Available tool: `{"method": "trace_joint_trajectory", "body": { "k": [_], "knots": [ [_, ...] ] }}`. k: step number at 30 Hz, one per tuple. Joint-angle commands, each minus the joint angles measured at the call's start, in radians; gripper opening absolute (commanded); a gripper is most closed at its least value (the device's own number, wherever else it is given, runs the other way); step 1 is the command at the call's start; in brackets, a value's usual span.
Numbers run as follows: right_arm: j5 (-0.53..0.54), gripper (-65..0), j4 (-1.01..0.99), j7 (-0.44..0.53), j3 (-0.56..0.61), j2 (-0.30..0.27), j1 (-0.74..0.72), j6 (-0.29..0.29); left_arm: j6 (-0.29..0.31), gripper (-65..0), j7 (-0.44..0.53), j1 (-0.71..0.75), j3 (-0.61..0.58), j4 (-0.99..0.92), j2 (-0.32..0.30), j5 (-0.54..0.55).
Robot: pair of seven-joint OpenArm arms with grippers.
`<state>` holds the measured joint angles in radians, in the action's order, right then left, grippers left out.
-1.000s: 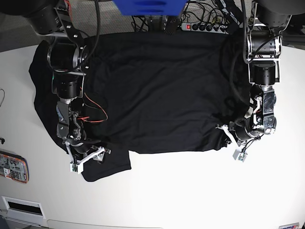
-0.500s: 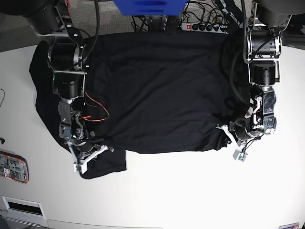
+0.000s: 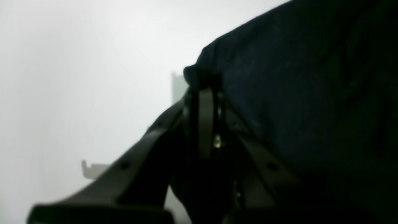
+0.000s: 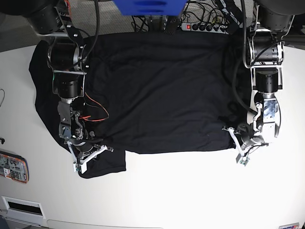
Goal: Fold the T-shirt properly
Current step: 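Lift the hem corners with both grippers and fold them toward the collar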
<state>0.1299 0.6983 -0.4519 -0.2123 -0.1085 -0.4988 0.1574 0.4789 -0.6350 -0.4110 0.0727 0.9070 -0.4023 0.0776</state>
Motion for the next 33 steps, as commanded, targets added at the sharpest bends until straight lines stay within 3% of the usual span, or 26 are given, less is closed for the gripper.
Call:
{"method": "trace_joint_trajectory", "body": {
  "k": [1, 33],
  "knots": [
    [0.009, -65.0, 0.016, 0.018, 0.0, -0.007, -0.031, 0.006, -0.01, -65.0, -0.021, -0.03, 0.002, 0.007, -0.014, -0.025],
    [0.006, -65.0, 0.014, 0.018, 0.003, -0.013, -0.13, 0.006, -0.01, -65.0, -0.015, -0.177, 0.002, 0.005, -0.022, -0.025]
  ]
}}
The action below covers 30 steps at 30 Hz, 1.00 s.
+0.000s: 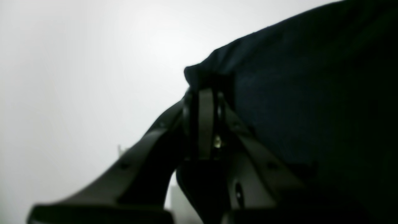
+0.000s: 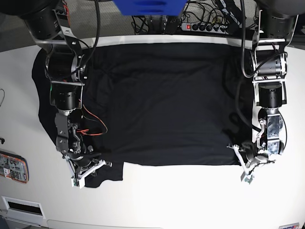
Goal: Fold the T-shirt properly
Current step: 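Lift the hem corners with both grippers and fold them toward the collar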
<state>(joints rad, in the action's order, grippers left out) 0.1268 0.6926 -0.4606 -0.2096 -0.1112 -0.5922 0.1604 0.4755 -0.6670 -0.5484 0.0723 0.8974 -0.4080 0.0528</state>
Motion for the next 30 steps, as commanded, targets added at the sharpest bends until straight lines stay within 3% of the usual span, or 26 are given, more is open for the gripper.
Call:
{"method": "trace_joint_trajectory", "body": {
  "k": [1, 7, 13, 17, 22, 30],
  "knots": [
    [0.009, -65.0, 0.022, 0.027, 0.0, -0.011, -0.038, 0.003, -0.007, -65.0, 0.017, -0.043, 0.002, 0.015, -0.022, 0.0],
    [0.007, -65.0, 0.031, 0.027, 0.0, -0.011, -0.061, 0.003, -0.007, -65.0, 0.017, -0.06, 0.005, 0.018, -0.042, 0.0],
    [0.007, -65.0, 0.181, 0.02, 0.0, -0.011, -0.048, 0.003, -0.007, -65.0, 0.017, -0.049, 0.005, 0.021, -0.068, 0.003],
    [0.007, -65.0, 0.281, -0.062, 0.0, -0.011, 0.028, 0.003, -0.007, -65.0, 0.019, 0.034, 0.004, 0.127, -0.07, 0.003],
    [0.009, -65.0, 0.373, -0.068, -0.001, -0.011, 0.1, 0.003, -0.007, -65.0, 0.017, 0.156, 0.005, 0.315, -0.065, 0.002],
    [0.009, -65.0, 0.431, -0.068, -0.006, -0.012, 0.171, 0.003, -0.007, -65.0, 0.017, 0.242, 0.071, 0.371, -0.062, 0.003]
  ]
}}
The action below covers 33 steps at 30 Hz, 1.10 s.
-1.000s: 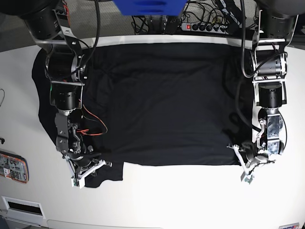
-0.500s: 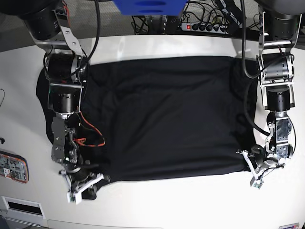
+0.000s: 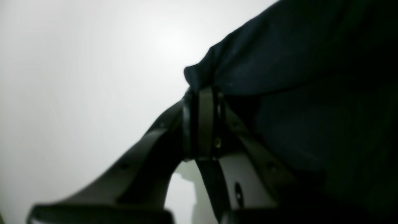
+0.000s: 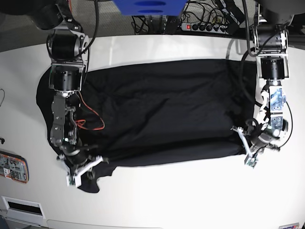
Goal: Fold the T-shirt properly
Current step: 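Lift the hem corners with both grippers and fold them toward the collar, then carry the held hem over the shirt toward the folded collar edge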
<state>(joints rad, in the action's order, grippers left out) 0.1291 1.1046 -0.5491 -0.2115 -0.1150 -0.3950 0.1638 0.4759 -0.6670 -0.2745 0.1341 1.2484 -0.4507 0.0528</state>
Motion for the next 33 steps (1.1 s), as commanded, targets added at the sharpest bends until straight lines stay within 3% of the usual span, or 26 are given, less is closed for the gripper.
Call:
{"method": "trace_joint_trajectory", "body": {
  "k": [1, 5, 16, 27, 33],
  "knots": [
    [0.007, -65.0, 0.019, 0.021, -0.004, -0.009, -0.018, 0.0, -0.007, -65.0, 0.017, -0.032, 0.028, 0.02, -0.006, 0.003],
    [0.007, -65.0, 0.021, 0.021, -0.004, -0.009, -0.011, 0.0, -0.007, -65.0, 0.017, -0.03, 0.092, 0.024, 0.007, 0.003],
    [0.007, -65.0, 0.124, 0.021, -0.006, -0.021, -0.006, 0.0, -0.007, -65.0, 0.019, -0.007, 0.098, 0.029, 0.022, 0.005],
    [0.007, -65.0, 0.283, 0.021, -0.075, -0.022, 0.143, 0.0, -0.007, -65.0, 0.017, 0.171, 0.103, 0.33, 0.033, 0.003],
    [0.007, -65.0, 0.377, 0.021, -0.127, -0.022, 0.229, 0.0, -0.007, -65.0, 0.017, 0.271, 0.215, 0.431, 0.057, 0.003]
  ]
}}
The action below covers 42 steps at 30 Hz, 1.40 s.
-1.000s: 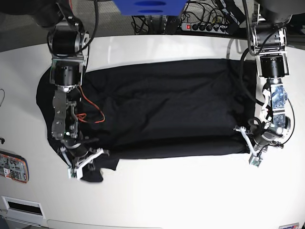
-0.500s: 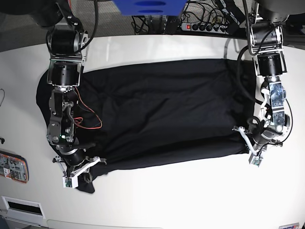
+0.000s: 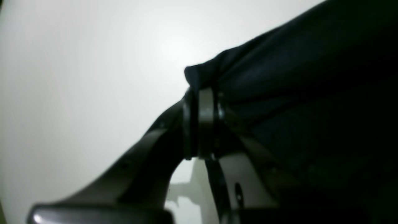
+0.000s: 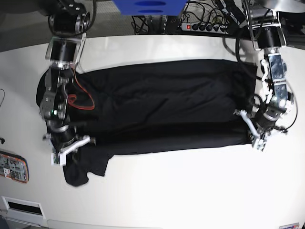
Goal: Fold the T-shirt properly
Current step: 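Carry the held hem over the shirt toward the folded collar edge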
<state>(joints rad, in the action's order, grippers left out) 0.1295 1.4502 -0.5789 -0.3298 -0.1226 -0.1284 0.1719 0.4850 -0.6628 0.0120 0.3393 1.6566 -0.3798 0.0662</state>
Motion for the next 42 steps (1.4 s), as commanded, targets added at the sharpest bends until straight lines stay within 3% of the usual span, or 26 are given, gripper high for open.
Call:
{"method": "trace_joint_trajectory", "body": {
  "k": [1, 8, 22, 33, 42],
  "knots": [
    [0.006, -65.0, 0.05, 0.05, -0.009, -0.015, -0.017, -0.008, -0.016, -65.0, 0.013, 0.01, 0.027, 0.046, -0.012, -0.01],
    [0.006, -65.0, 0.151, 0.052, -0.009, -0.015, 0.105, -0.01, -0.016, -65.0, 0.013, 0.15, 0.071, 0.155, -0.008, -0.007],
    [0.006, -65.0, 0.375, 0.05, -0.07, -0.012, 0.269, -0.012, -0.015, -65.0, 0.013, 0.24, 0.154, 0.215, 0.043, -0.004],
    [0.006, -65.0, 0.389, 0.052, -0.071, -0.01, 0.33, -0.012, -0.015, -65.0, 0.013, 0.343, 0.16, 0.301, 0.112, -0.01],
    [0.006, -65.0, 0.38, 0.05, -0.071, -0.009, 0.398, -0.013, -0.015, -65.0, 0.013, 0.395, 0.16, 0.301, 0.115, -0.01]
  ]
}}
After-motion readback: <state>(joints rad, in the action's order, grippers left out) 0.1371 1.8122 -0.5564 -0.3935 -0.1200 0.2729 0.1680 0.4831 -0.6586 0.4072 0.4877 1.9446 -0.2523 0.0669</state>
